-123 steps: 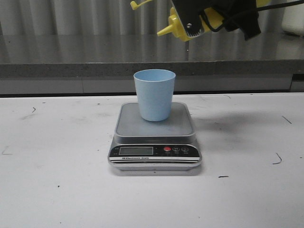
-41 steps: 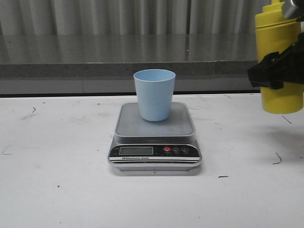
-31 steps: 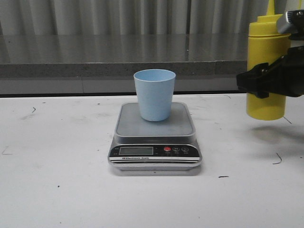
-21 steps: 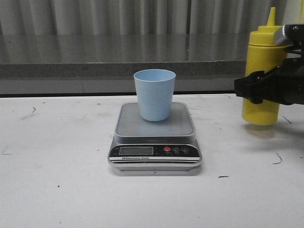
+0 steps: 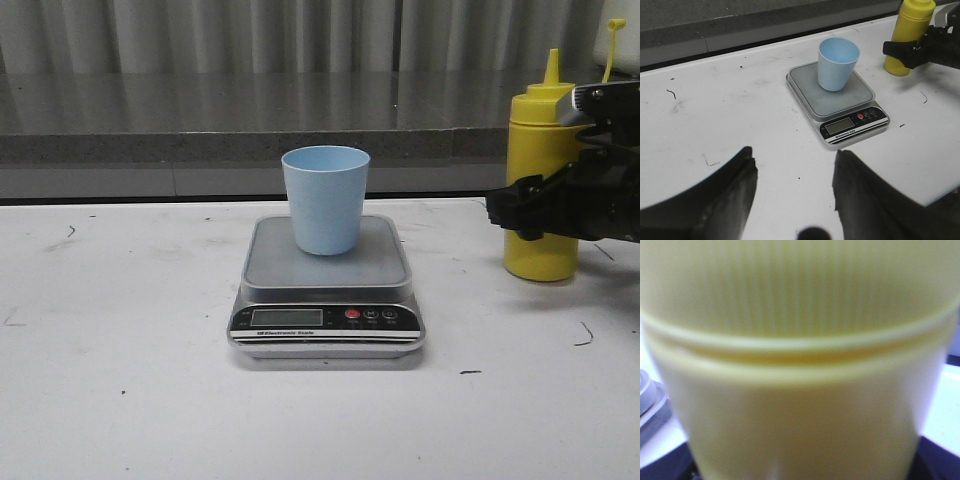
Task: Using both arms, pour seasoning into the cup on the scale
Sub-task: 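Open the right gripper and withdraw it from the bottle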
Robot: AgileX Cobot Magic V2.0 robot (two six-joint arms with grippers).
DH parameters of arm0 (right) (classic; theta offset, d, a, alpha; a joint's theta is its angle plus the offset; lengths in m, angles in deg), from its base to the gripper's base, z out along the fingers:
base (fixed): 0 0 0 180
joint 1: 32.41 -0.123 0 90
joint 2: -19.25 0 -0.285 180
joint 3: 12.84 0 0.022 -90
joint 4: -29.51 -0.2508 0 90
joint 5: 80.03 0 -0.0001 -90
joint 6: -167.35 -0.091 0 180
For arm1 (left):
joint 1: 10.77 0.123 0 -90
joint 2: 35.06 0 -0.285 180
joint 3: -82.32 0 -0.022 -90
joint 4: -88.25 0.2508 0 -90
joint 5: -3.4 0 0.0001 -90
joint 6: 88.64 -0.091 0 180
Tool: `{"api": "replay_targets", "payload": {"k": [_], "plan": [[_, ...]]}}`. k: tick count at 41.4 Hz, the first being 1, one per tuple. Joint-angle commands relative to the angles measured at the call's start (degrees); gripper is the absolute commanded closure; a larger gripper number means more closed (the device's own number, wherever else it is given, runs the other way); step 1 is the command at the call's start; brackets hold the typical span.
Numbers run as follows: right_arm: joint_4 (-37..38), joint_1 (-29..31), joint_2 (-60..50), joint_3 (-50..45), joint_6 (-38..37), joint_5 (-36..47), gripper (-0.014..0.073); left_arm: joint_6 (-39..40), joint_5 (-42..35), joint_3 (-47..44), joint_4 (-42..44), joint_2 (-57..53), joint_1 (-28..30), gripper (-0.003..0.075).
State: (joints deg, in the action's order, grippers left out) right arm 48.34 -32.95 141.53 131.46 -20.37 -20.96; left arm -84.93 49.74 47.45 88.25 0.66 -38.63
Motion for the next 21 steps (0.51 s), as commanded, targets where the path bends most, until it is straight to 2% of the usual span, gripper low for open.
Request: {"api": "replay_targets", "payload": {"k": [1, 7, 21], "plan": [[-0.9, 0.3, -2.7, 1.4, 1.0, 6.2, 0.0087, 0.1, -3.6, 1.4, -0.6, 0.3, 0.1, 0.0365], [-0.9, 0.3, -2.7, 1.4, 0.9, 4.6, -0.0004, 0.1, -3.6, 1.4, -0.6, 0.3, 0.1, 0.0365], [-1.2, 0.3, -4.5, -2.7, 0.8, 3.9, -0.0007, 0.1, -3.6, 1.4, -0.6, 0.3, 0.1, 0.0365]]}}
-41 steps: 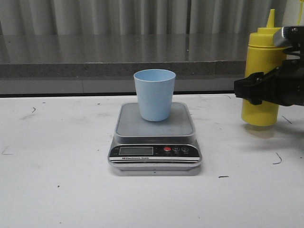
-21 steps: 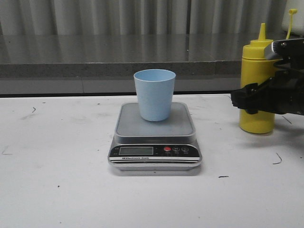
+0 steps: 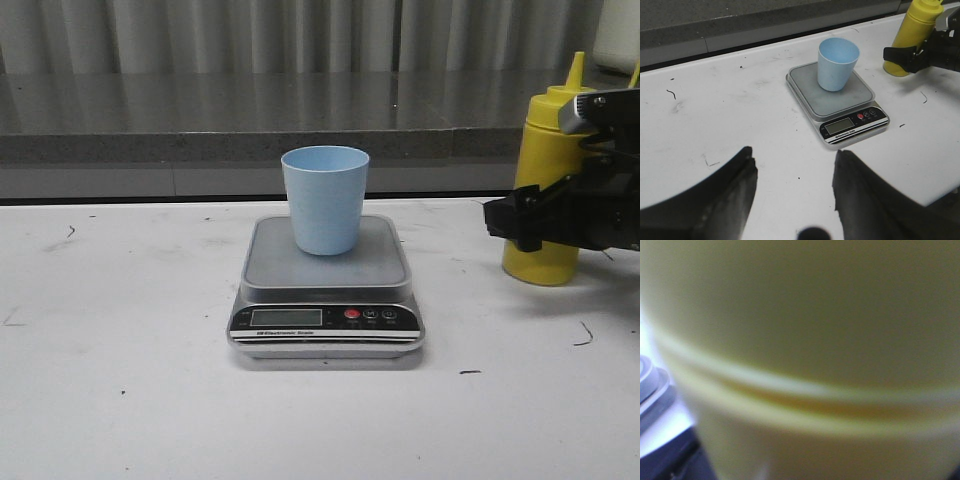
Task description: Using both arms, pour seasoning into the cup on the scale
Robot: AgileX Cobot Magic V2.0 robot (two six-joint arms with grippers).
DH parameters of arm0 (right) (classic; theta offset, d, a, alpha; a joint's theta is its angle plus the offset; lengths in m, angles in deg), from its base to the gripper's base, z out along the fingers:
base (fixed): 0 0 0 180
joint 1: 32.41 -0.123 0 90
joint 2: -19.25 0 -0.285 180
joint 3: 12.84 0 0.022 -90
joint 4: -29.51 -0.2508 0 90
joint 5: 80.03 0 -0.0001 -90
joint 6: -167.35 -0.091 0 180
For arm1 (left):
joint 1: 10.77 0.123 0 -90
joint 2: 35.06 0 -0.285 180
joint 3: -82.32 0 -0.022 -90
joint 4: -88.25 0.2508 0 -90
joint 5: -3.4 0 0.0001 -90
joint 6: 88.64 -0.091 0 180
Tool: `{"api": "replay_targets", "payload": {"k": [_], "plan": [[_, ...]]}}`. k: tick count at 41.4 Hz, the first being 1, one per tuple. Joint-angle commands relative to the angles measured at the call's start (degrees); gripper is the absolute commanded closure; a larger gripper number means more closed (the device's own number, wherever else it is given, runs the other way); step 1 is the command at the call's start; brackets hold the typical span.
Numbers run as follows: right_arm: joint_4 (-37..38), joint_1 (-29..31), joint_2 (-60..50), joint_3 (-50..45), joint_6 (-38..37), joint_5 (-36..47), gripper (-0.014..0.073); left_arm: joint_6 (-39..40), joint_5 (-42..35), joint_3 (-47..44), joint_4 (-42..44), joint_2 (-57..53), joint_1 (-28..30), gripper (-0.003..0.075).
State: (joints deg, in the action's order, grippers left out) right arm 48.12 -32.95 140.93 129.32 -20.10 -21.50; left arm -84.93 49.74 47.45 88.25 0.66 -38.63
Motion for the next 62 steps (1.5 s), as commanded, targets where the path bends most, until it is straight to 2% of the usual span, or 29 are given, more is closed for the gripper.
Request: {"api": "replay_targets", "payload": {"k": [1, 11, 18, 23, 27, 31, 35, 37, 44, 48, 55, 58, 62], "plan": [[-1.1, 0.3, -4.2, -1.0, 0.6, 4.4, -0.0007, 0.1, -3.6, 1.4, -0.6, 0.3, 0.1, 0.0365], [-3.5, 0.3, -9.0, -6.9, 0.6, 1.8, -0.0007, 0.1, -3.6, 1.4, -0.6, 0.3, 0.1, 0.0365], [-4.0, 0.3, -15.7, -10.4, -0.7, -7.1, -0.0007, 0.1, -3.6, 1.4, -0.6, 0.3, 0.1, 0.0365], [-1.9, -0.2, -23.3, -11.2, -7.7, -20.6, -0.0007, 0.1, -3.6, 1.4, -0.6, 0.3, 0.1, 0.0365], [5.0, -1.6, -30.5, -11.0, -14.1, -33.0, -0.0007, 0.1, -3.6, 1.4, -0.6, 0.3, 0.1, 0.0365], [12.8, -4.8, -37.3, -10.0, -22.0, -44.1, -0.0007, 0.1, -3.6, 1.4, -0.6, 0.3, 0.1, 0.0365], [16.6, -8.5, -42.8, -8.8, -30.5, -54.8, -0.0007, 0.1, -3.6, 1.4, -0.6, 0.3, 0.1, 0.0365], [17.2, -10.4, -45.6, -8.2, -32.2, -59.7, -0.0007, 0.1, -3.6, 1.4, -0.6, 0.3, 0.1, 0.0365], [15.3, -17.9, -54.2, -6.1, -31.8, -73.5, -0.0007, 0.1, -3.6, 1.4, -0.6, 0.3, 0.1, 0.0365], [13.8, -21.9, -56.9, -3.1, -28.8, -82.4, -0.0007, 0.1, -3.6, 1.4, -0.6, 0.3, 0.1, 0.0365], [1.5, -24.7, -59.2, 4.7, -12.2, -100.5, -0.0007, 0.1, -3.6, 1.4, -0.6, 0.3, 0.1, 0.0365], [-4.0, -24.6, -61.0, 6.7, -4.9, -103.6, -0.0007, 0.1, -3.6, 1.4, -0.6, 0.3, 0.1, 0.0365], [-8.9, -23.4, -65.7, 6.5, -1.8, -103.6, -0.0007, 0.1, -3.6, 1.4, -0.6, 0.3, 0.1, 0.0365]]}}
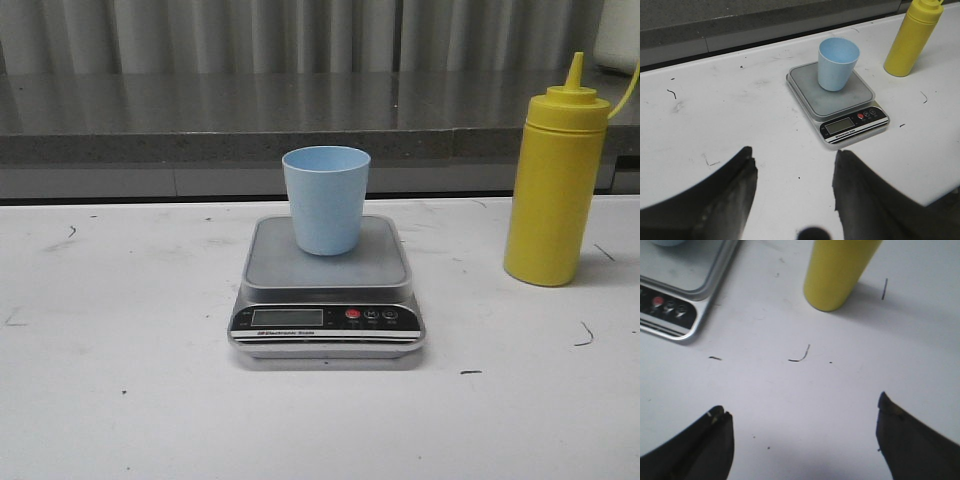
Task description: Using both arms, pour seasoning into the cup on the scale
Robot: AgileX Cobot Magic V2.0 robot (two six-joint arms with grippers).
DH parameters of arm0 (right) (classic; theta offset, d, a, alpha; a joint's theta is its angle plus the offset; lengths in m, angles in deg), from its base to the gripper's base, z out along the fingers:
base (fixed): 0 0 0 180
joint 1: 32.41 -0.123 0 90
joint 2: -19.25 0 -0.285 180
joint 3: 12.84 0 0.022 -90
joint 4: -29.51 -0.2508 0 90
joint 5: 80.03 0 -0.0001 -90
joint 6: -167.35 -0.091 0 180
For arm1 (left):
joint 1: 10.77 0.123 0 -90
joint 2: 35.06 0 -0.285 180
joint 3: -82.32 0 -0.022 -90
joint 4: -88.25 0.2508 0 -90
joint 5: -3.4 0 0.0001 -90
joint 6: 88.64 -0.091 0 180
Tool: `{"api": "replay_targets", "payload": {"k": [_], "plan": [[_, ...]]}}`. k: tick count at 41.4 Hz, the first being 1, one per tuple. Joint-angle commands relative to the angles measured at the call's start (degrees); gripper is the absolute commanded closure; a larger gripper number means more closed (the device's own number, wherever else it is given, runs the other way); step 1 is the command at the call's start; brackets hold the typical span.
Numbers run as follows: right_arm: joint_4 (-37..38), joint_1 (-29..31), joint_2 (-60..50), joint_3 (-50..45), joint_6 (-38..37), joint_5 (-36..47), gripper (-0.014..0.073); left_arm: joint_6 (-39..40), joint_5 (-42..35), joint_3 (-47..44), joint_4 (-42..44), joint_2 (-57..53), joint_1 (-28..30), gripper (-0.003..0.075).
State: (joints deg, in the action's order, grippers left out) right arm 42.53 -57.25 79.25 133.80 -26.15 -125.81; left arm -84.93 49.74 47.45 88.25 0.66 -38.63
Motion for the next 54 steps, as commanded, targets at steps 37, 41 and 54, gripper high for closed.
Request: {"api": "replay_targets", "payload": {"k": [37, 41, 54], "plan": [[-7.5, 1.8, -29.7, -0.3, 8.1, -8.2, -0.0006, 0.1, -4.1, 1.4, -0.6, 0.3, 0.1, 0.0365], [-7.5, 1.8, -29.7, -0.3, 8.1, -8.1, 0.0005, 0.1, -4.1, 1.4, -0.6, 0.3, 0.1, 0.0365], [-7.5, 1.8, -29.7, -0.3, 8.1, -8.1, 0.0445, 0.1, -3.4, 1.4, -0.6, 0.3, 0.1, 0.0587]]}}
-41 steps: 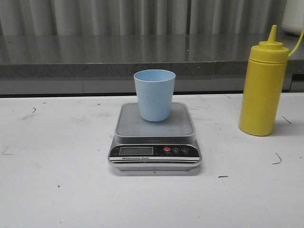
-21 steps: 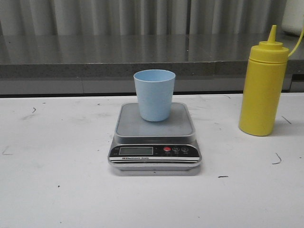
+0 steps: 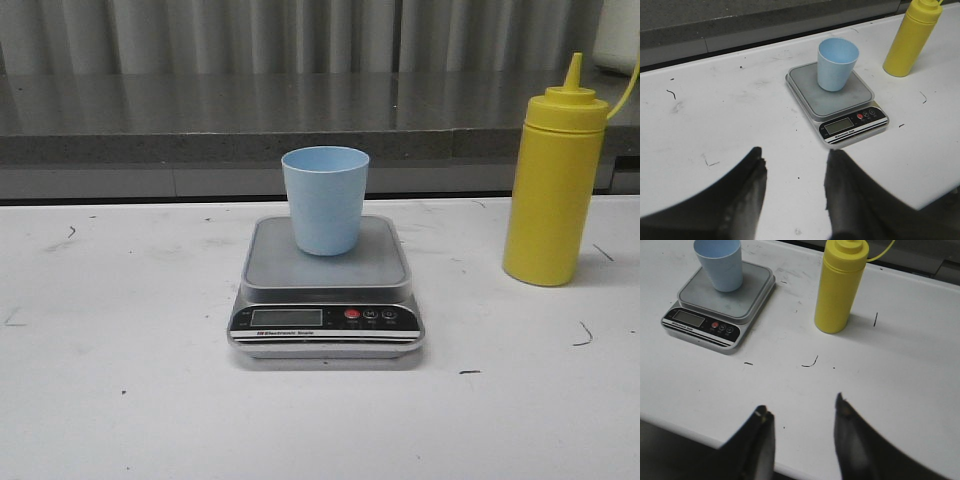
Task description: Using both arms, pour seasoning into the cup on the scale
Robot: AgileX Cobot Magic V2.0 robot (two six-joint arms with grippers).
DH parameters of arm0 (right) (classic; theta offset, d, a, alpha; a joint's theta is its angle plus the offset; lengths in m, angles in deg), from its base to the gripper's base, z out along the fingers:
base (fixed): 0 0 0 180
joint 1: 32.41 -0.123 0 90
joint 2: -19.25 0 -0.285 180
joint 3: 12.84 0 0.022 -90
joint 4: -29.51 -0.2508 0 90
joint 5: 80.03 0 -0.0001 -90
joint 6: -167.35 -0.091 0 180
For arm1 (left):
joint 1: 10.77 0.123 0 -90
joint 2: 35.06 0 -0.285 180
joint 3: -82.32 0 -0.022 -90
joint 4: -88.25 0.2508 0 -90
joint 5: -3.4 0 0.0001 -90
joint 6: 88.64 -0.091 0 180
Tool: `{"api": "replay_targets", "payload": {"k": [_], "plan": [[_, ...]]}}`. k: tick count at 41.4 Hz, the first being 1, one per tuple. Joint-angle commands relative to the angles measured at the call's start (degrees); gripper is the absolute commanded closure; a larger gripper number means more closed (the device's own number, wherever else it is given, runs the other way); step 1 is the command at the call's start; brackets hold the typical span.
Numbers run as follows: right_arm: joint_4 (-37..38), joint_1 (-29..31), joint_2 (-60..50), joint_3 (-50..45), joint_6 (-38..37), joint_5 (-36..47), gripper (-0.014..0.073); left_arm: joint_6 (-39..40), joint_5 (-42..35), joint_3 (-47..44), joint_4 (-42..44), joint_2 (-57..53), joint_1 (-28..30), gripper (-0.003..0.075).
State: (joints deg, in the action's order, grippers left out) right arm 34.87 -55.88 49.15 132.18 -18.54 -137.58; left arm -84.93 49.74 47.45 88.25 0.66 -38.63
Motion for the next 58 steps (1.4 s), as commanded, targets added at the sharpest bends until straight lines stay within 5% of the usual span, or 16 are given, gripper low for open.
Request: {"api": "replay_targets", "payload": {"k": [1, 5, 11, 33, 51, 58], "plan": [[0.1, 0.5, 0.4, 1.3, 0.5, 3.7, 0.0475, 0.1, -3.4, 1.4, -0.6, 0.3, 0.1, 0.0614], [0.1, 0.5, 0.4, 1.3, 0.5, 3.7, 0.0595, 0.1, -3.4, 1.4, -0.6, 0.3, 0.1, 0.0734], [0.1, 0.5, 0.4, 1.3, 0.5, 3.7, 0.0718, 0.1, -3.6, 1.4, -0.6, 0.3, 0.1, 0.0740], [0.1, 0.5, 0.4, 1.3, 0.5, 3.6, 0.0714, 0.1, -5.4, -0.3, -0.6, -1.0, 0.3, 0.0740], [0.1, 0.5, 0.4, 1.3, 0.5, 3.7, 0.0714, 0.1, -35.5, -29.4, 0.0, -21.6, 23.7, 0.0740], [0.1, 0.5, 0.4, 1.3, 0.5, 3.7, 0.0714, 0.1, -44.1, -39.6, -1.1, -27.5, 27.4, 0.0740]]}}
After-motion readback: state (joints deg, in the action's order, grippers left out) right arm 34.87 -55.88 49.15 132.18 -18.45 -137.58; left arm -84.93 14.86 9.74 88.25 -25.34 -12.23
